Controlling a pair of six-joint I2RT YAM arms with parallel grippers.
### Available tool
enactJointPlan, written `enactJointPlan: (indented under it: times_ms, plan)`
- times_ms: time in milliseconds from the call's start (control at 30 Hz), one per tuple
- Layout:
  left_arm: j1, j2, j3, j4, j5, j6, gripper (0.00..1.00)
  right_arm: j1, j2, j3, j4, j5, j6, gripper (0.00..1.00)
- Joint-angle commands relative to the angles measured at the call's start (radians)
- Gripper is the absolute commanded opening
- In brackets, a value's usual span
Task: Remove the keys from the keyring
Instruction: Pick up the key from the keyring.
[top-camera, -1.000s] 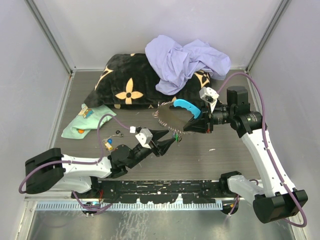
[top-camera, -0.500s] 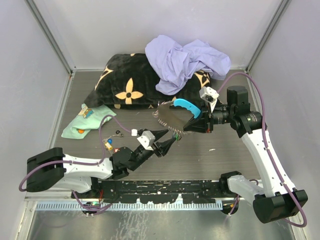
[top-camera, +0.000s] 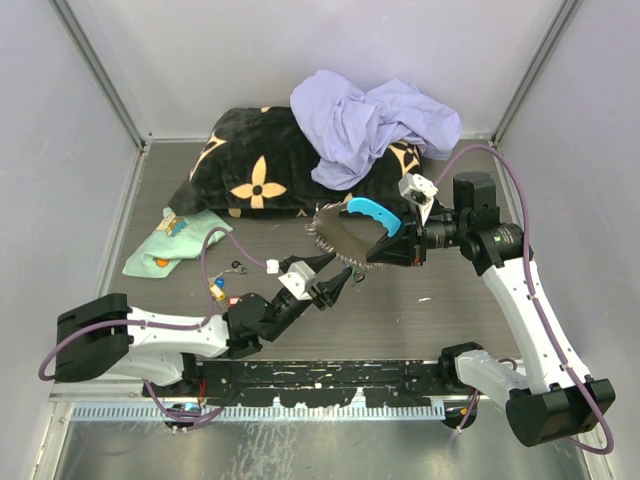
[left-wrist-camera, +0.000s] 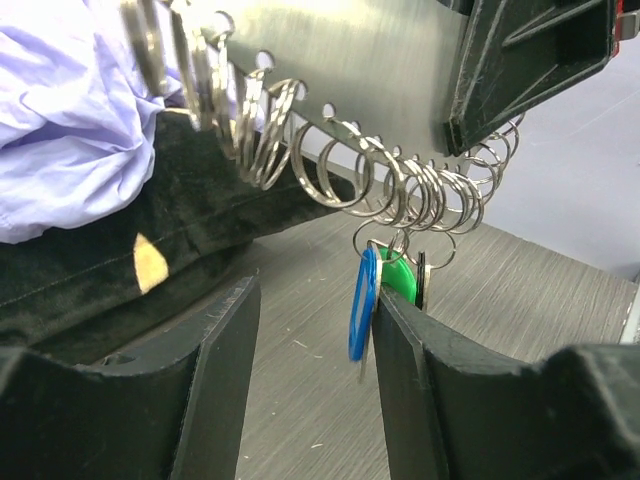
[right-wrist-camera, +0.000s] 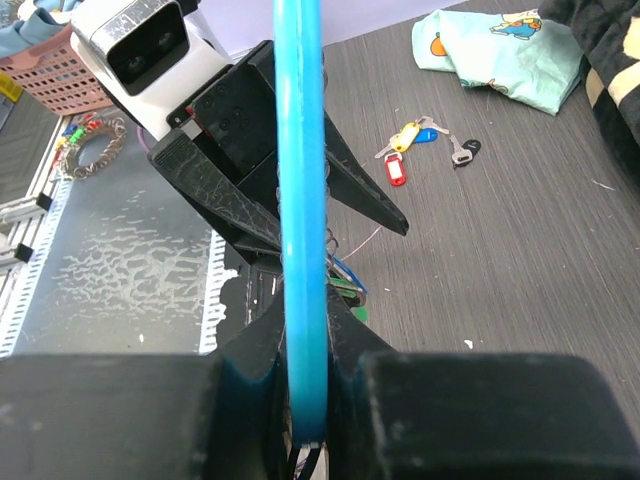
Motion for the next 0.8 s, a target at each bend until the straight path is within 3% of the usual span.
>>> enactJointPlan:
  times_ms: [0, 567, 767]
  plan:
    - [-0.014, 0.027, 0.049, 0.082, -0.033, 0.053, 0.50, -0.006, -0.027, 0.010, 0.055, -0.045, 0.017, 0.01]
    - [-0.020, 0.036, 0.068, 0.084, -0.042, 0.099, 0.49, -0.006, -0.024, 0.007, 0.061, -0.048, 0.025, 0.01]
    - [-0.020, 0.033, 0.072, 0.090, -0.041, 0.117, 0.37, -0.008, -0.026, 0.006, 0.062, -0.048, 0.026, 0.01]
